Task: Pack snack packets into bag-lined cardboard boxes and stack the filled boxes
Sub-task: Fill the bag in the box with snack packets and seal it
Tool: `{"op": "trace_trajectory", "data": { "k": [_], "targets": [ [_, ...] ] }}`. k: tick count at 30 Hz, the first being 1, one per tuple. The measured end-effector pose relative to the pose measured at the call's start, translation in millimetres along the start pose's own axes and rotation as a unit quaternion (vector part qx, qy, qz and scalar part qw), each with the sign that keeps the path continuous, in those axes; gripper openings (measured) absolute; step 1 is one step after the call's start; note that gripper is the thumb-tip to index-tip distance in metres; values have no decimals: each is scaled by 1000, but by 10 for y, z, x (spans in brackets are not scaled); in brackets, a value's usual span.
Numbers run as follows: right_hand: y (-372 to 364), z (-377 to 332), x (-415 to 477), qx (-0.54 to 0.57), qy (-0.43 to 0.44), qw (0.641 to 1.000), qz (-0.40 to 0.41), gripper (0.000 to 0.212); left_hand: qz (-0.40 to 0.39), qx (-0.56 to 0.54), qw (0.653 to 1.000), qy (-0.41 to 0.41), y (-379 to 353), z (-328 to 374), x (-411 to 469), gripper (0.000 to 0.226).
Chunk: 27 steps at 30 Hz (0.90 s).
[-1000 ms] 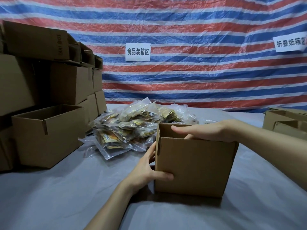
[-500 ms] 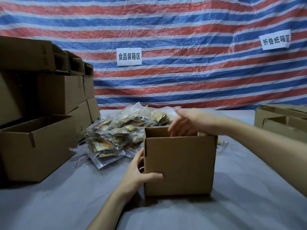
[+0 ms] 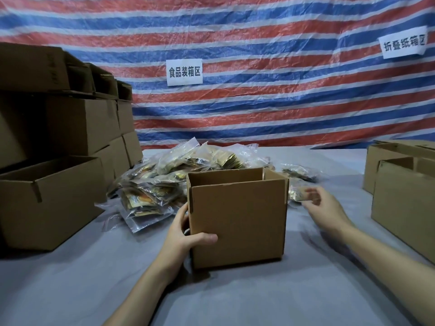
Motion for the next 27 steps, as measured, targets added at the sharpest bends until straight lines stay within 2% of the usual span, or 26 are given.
{"op": "trace_trajectory", "data": {
  "k": [3, 5, 8, 13, 21, 27],
  "targets": [
    [-141, 260, -99, -77, 6, 997, -21, 22, -4, 5, 1000, 2, -12, -8, -4, 102],
    [-186, 188, -132, -108, 58, 992, -27, 20, -4, 5, 1000, 0, -13, -5, -8, 101],
    [-328, 83, -142, -199, 110, 970, -89, 21, -4, 7, 1000, -5, -15, -5, -11, 99],
    [-426, 237, -138, -298, 41, 942, -148, 30, -8, 5, 1000, -9, -32, 8, -29, 98],
    [-233, 168, -209, -306, 10, 951, -47, 28, -11, 10, 1000, -12, -36, 9, -34, 101],
    [-68, 117, -314, -367, -30, 930, 6, 36, -9, 1, 1000, -11, -46, 4, -34, 100]
  ]
}}
Point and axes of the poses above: each hand's wrist, its own x-axis towards the middle knuckle, its own y-axis out of the back of the hand, z = x × y, the point moved 8 cm from there along x, towards the middle knuckle, and after that the axes turned 3 degrees about -x, right-handed, at the moved point
